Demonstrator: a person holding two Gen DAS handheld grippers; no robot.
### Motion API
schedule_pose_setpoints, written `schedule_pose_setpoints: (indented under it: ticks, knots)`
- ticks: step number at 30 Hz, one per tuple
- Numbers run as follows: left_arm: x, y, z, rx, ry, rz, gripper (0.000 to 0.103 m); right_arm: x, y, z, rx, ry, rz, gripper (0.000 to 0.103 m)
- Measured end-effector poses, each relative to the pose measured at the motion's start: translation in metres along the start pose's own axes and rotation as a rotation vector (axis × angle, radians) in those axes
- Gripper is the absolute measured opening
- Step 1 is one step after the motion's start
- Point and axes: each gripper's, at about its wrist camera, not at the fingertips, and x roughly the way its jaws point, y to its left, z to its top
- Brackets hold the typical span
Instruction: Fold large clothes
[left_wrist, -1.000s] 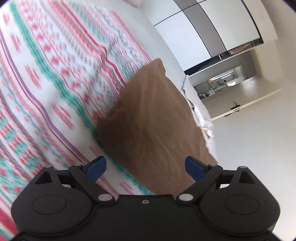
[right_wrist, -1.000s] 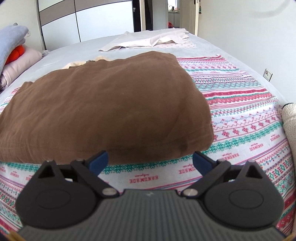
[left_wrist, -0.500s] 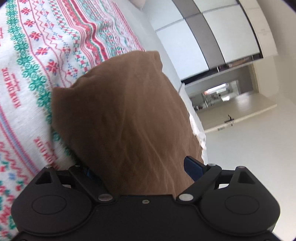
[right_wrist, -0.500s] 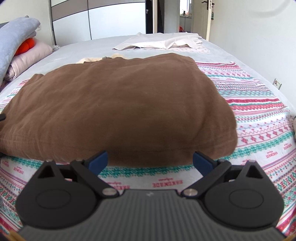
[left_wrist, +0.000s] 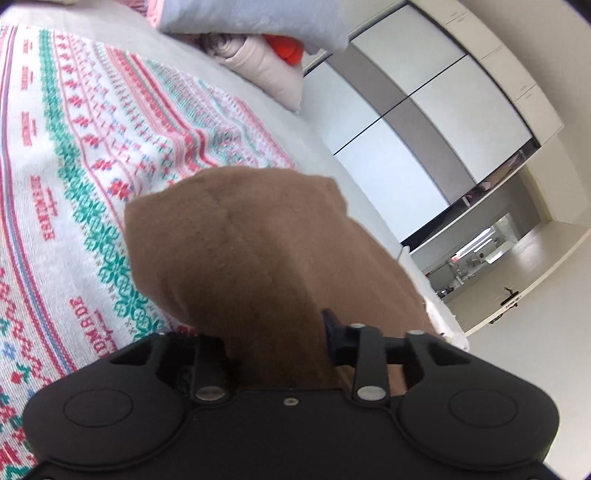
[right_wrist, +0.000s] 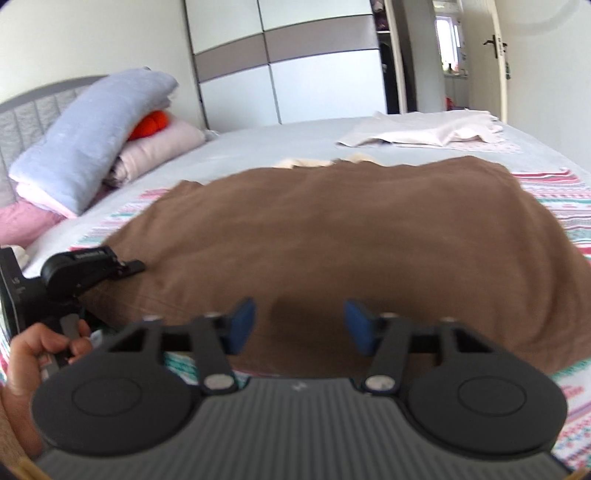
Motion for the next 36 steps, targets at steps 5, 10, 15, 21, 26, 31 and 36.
schedule_pose_setpoints:
  ticks: [5,10,15,21,26,31,36]
  knots:
    - [-0.008,-0.016,0.005,0.064,-0.056,-0.049,0.023,0.018,-0.003,0.002,0.087,-0.002,0.079,0.031]
    - [-0.02,-0.048,0.012,0.161,-0.105,-0.174,0.022,0.039,-0.019,0.0,0.219,0.123,0.104,0.03]
    - [-0.036,-0.098,0.001,0.354,-0.149,-0.337,0.022,0.042,-0.043,0.001,0.352,0.17,0.181,0.029]
    - [-0.036,-0.158,-0.029,0.532,-0.128,-0.494,0.022,0.036,-0.061,0.001,0.447,0.182,0.251,0.031]
    - [-0.026,-0.192,-0.061,0.69,-0.043,-0.605,0.022,0.014,-0.097,0.014,0.552,0.145,0.283,0.033]
    - [-0.009,-0.205,-0.105,0.846,0.099,-0.663,0.022,-0.025,-0.175,0.012,0.783,-0.006,0.206,0.057]
    - [0.006,-0.188,-0.168,1.072,0.254,-0.666,0.028,-0.053,-0.241,-0.013,1.01,-0.113,0.185,0.061]
